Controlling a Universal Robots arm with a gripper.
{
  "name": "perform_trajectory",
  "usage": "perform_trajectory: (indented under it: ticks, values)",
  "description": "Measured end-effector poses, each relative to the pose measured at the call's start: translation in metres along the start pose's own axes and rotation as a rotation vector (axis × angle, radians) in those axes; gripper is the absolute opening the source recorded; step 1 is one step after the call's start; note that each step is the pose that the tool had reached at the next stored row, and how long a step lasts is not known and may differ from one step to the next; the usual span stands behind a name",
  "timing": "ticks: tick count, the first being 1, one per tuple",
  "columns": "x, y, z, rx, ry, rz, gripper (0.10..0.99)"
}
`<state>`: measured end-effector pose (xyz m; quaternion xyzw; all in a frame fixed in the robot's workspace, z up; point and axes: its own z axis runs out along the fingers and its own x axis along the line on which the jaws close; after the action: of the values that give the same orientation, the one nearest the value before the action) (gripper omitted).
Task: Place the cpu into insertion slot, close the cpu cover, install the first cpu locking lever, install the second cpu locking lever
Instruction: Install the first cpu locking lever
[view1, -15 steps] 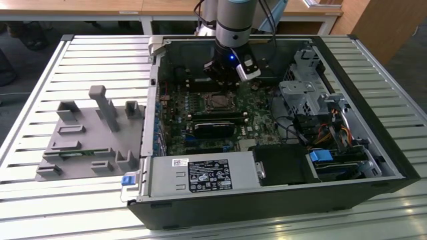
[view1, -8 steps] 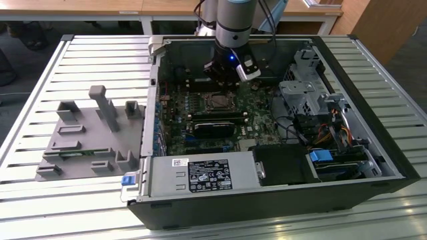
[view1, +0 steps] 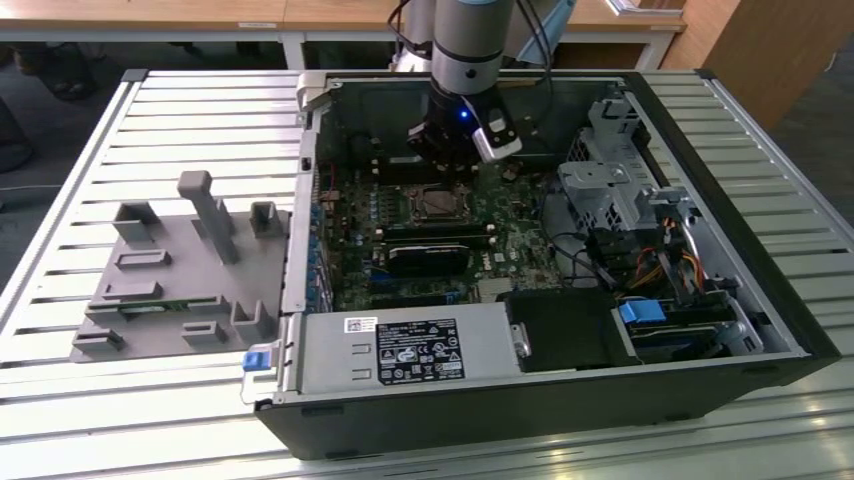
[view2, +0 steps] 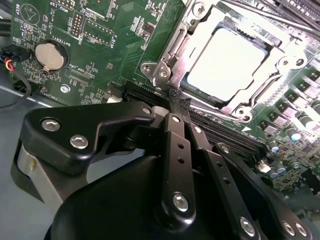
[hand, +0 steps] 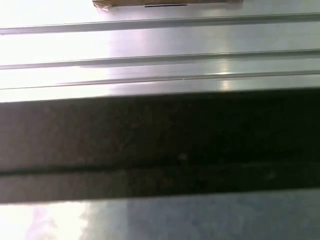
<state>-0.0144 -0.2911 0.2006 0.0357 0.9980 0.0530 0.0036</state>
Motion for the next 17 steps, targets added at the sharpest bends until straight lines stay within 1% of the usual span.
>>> perform_trajectory:
  ticks: [4,6,9,13,15,17]
  values:
    - [0.0,-0.0001,0.0003,0.001,-0.0001,0.0,0.106]
    - [0.0,-0.0001,0.0009,0.009,-0.0005,0.0,0.106]
    - [0.0,-0.0003,0.0017,0.015,-0.0007,0.0,0.106]
    - [0.0,-0.0004,0.0026,0.019,-0.0011,0.0,0.106]
    - [-0.0002,-0.0001,0.0032,0.017,-0.0023,0.0,0.106]
    - [0.0,-0.0002,0.0009,0.019,-0.0012,0.0,0.106]
